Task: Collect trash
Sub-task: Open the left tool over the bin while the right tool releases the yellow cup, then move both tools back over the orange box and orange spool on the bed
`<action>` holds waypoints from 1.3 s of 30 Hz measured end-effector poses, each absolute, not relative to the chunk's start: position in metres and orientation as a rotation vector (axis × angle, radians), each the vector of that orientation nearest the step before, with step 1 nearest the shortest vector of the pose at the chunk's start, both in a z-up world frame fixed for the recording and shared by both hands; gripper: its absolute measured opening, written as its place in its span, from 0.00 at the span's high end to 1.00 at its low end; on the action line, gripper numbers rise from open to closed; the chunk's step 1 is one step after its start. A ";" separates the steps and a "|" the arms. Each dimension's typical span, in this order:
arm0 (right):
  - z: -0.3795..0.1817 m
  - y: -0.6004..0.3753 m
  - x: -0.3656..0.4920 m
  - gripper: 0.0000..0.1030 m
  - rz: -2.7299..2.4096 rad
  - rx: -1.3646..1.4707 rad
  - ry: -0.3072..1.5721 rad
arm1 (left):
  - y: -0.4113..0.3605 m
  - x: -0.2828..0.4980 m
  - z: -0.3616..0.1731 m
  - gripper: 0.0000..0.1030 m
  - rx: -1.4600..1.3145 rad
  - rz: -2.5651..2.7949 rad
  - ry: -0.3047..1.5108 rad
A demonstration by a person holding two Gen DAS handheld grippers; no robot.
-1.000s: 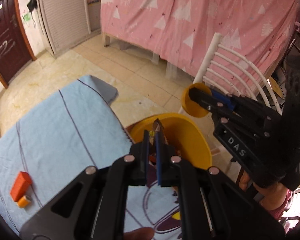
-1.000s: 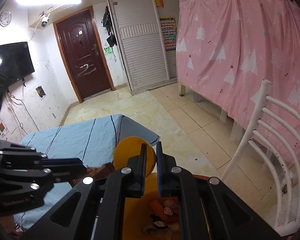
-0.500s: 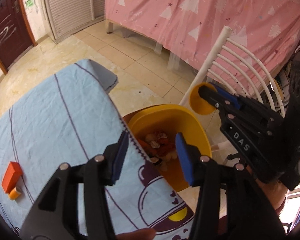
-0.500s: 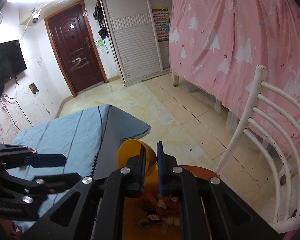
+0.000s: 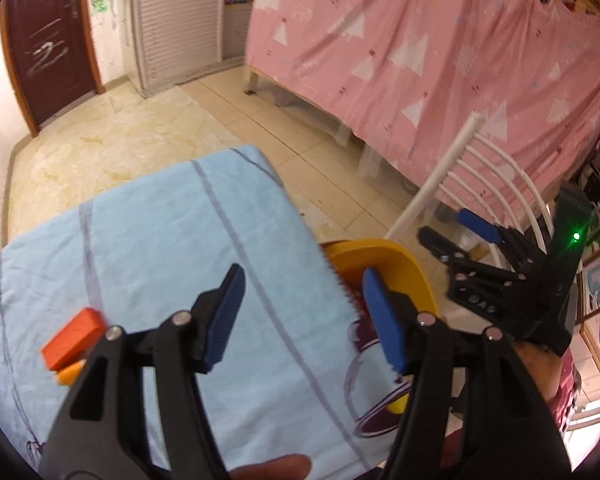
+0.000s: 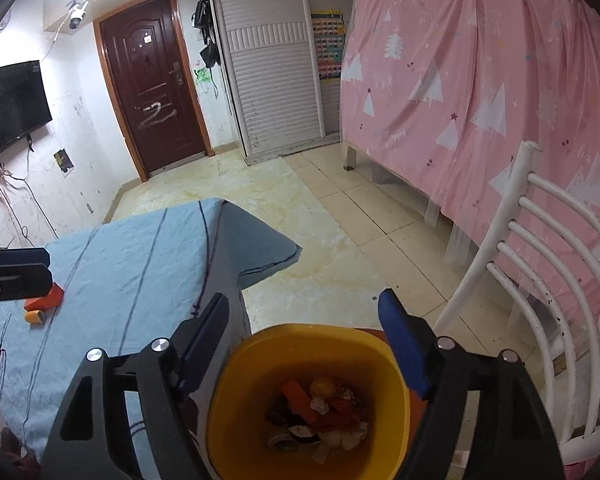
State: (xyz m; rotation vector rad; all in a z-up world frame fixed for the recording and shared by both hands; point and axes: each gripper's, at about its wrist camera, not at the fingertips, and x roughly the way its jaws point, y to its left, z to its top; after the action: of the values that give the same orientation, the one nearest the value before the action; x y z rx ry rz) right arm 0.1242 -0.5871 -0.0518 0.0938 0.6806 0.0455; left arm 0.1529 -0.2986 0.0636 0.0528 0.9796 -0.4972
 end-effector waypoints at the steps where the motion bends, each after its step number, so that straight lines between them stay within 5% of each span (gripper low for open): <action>1: -0.049 -0.584 0.123 0.31 0.054 0.095 0.668 | -0.287 0.154 0.066 0.41 0.043 -0.479 0.972; 20: -0.027 -0.469 0.140 0.30 0.298 -0.001 0.620 | -0.143 0.162 0.048 0.39 -0.048 -0.265 1.004; 39: -0.040 -0.364 0.168 0.24 0.454 -0.089 0.691 | -0.095 0.157 -0.003 0.30 -0.182 -0.151 1.148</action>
State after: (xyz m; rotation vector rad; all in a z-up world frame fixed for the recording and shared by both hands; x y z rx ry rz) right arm 0.1683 -0.3640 -0.0404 -0.0892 0.6906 0.4543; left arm 0.1567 -0.0950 -0.0032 -0.1816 1.1477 -0.1507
